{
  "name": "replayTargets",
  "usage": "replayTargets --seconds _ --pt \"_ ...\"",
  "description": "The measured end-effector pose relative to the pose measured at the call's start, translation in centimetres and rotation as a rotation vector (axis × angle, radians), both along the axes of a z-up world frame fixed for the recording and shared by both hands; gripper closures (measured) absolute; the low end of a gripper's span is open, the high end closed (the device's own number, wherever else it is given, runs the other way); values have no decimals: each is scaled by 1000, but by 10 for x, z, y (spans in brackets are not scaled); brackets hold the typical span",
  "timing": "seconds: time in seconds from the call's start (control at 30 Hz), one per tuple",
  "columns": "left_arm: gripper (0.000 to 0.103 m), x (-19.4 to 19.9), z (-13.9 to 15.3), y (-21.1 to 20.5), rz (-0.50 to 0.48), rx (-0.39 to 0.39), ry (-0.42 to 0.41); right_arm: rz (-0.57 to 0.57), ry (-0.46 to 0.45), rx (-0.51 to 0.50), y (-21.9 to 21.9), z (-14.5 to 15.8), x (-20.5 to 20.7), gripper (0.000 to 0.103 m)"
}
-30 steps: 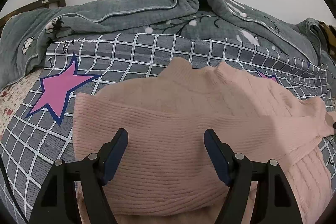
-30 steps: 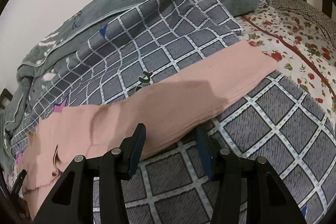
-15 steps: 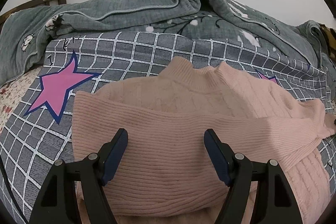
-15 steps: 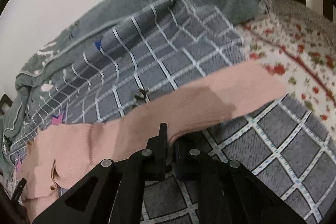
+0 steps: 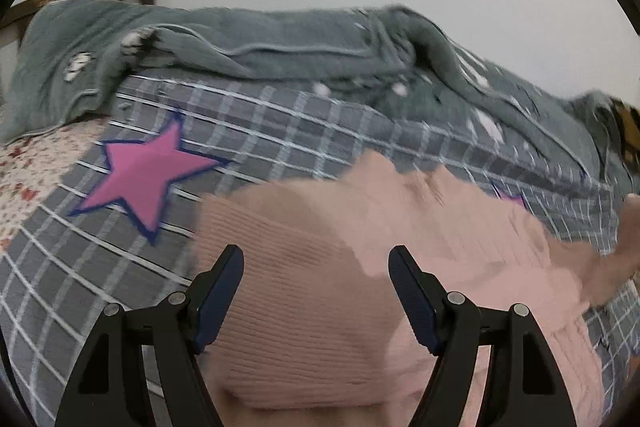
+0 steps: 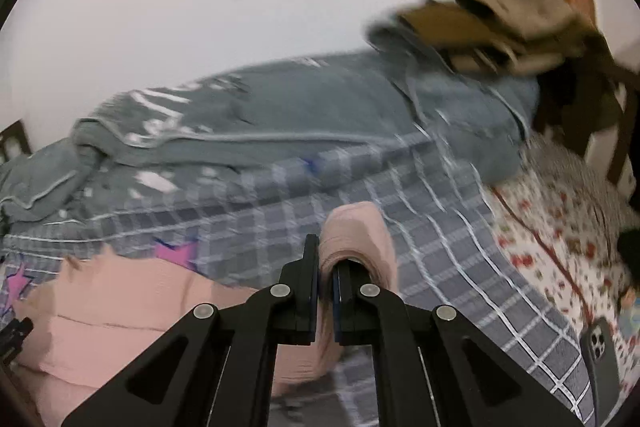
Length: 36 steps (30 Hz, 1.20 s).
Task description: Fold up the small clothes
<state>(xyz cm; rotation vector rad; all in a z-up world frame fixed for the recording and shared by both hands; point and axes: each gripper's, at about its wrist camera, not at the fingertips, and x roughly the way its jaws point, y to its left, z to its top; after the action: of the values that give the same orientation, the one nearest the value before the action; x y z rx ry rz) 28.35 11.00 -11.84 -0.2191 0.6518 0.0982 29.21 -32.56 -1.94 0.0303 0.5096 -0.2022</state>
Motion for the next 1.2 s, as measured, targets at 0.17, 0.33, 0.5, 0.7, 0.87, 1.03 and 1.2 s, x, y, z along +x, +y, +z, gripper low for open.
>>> replayTargets --seconds 0.17,0.33,0.5,0.7,0.87,1.03,1.2 --pt "30 -7 9 49 102 -18 9 151 -29 -53 102 20 -4 98" --pt "30 -12 4 92 154 -75 52 335 11 -51 212 2 -8 98" --pt "30 -25 3 114 212 -48 64 549 170 -32 305 -51 -8 95" --pt "30 -36 4 122 208 -46 66 690 257 -71 331 -92 -29 77" --pt "30 -37 5 105 123 -57 56 708 233 -2 297 -83 -43 63" --pt "30 -31 5 79 3 -105 34 649 199 -73 266 -72 -55 63" --pt "29 -22 12 36 -171 -124 2 586 196 -113 221 -72 -67 63"
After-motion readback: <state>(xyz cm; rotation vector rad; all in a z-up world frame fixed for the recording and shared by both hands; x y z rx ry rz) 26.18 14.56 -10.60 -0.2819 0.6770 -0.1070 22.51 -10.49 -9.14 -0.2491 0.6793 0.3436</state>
